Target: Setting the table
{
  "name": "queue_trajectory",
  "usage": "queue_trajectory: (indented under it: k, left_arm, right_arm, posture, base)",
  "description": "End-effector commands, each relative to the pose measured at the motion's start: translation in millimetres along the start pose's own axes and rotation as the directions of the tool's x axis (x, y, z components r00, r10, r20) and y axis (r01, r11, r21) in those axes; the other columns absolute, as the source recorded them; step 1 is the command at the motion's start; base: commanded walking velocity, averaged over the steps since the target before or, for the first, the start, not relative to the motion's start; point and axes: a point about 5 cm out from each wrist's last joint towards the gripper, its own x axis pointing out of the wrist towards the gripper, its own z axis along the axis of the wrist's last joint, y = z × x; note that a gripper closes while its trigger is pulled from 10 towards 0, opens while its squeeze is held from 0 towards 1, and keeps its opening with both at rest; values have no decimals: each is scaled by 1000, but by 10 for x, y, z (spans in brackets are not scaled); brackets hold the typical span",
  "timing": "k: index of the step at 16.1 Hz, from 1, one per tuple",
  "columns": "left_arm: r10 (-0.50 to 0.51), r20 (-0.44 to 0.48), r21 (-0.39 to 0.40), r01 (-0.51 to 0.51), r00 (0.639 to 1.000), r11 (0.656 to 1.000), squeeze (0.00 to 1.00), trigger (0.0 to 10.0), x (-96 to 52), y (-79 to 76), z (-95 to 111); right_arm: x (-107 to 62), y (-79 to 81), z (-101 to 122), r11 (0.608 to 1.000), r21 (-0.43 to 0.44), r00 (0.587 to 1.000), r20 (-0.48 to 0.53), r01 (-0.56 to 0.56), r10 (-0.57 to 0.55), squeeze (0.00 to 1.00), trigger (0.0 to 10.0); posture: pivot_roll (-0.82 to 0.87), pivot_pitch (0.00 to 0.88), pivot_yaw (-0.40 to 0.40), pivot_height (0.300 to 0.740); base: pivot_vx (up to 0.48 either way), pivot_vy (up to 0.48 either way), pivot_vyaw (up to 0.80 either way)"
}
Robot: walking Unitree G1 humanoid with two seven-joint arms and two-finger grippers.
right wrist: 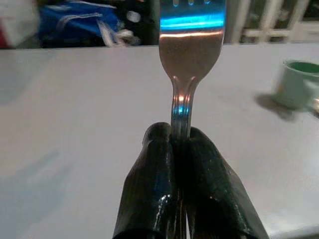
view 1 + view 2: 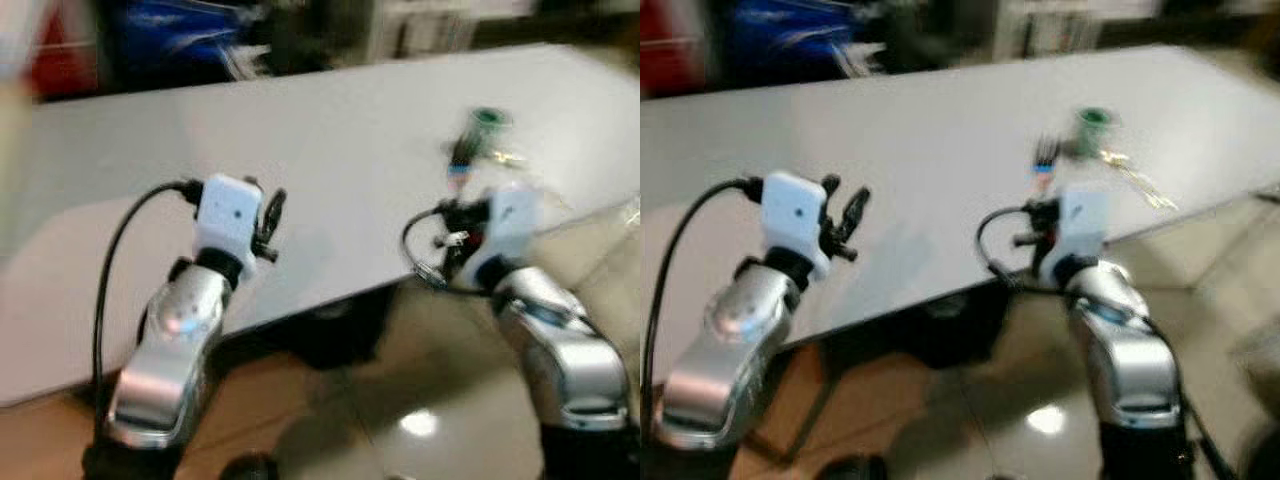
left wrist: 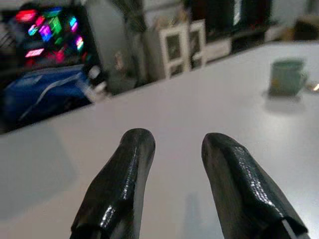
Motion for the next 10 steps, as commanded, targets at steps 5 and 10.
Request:
queue_trajectory:
  k: [5,10]
  left_arm:
    - [-26,10,14,25,1000,1000,0,10000,43,-29,30]
    - [-68,11,6,68,998,998,0,10000,53,-96,16]
  right_arm:
    - [-25,-40,22,999,37,999,15,36,-37,0,10000]
    - [-51,-87,14,995,84,998,-7,56,-56,0,10000]
  posture:
    - [-57,79,-15,740]
    - [-68,67,-4,740]
  base:
    - [368,0,160]
    - [368,0,-320]
